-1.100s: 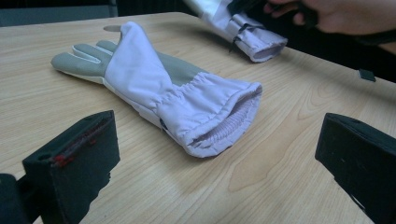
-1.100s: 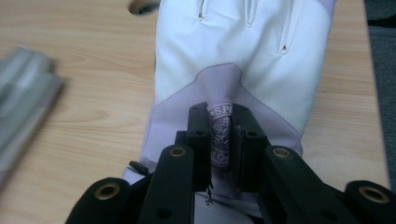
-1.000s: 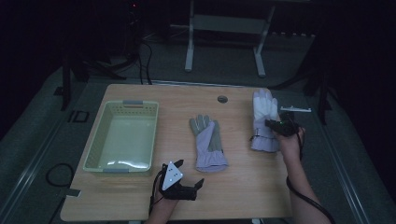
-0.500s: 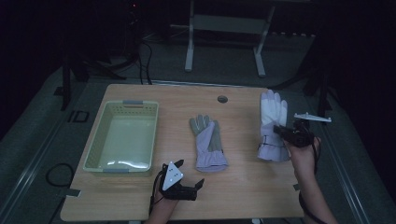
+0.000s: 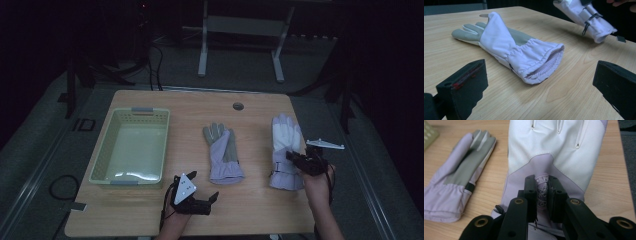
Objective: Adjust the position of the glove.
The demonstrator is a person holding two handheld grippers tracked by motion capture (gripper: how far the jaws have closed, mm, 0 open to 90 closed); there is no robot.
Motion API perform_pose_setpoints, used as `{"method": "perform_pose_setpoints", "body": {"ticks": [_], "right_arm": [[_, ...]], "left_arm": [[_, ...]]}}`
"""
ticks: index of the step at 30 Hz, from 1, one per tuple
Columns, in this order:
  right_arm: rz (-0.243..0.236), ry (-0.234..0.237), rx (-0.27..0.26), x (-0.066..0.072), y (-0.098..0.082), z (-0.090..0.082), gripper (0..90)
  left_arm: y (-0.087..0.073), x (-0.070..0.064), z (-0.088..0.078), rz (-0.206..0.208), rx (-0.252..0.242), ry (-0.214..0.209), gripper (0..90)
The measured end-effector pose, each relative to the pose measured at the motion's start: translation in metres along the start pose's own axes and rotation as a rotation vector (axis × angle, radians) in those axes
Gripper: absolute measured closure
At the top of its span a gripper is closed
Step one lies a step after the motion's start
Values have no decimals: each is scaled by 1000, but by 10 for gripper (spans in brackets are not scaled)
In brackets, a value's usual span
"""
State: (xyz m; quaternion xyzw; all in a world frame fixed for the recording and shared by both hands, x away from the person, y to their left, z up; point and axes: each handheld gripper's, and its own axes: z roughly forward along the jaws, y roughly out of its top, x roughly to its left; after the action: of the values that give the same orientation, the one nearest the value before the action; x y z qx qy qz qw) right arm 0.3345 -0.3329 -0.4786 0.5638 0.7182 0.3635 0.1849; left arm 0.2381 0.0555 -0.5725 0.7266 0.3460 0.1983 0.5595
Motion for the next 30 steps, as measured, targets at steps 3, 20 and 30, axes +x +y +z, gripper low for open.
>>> {"method": "perform_pose_setpoints", "body": {"ticks": [3,20,30], "right_arm": [[-2,1,12,2,-1,10,794],[7,-40,98,3,-14,64,759],[-37,-37,76,2,-11,60,657]], "left_arm": [[0,0,0,-2,-1,0,0],[0,0,0,-2,-1,-4,0],[0,0,0,-2,0,-4,0]]}}
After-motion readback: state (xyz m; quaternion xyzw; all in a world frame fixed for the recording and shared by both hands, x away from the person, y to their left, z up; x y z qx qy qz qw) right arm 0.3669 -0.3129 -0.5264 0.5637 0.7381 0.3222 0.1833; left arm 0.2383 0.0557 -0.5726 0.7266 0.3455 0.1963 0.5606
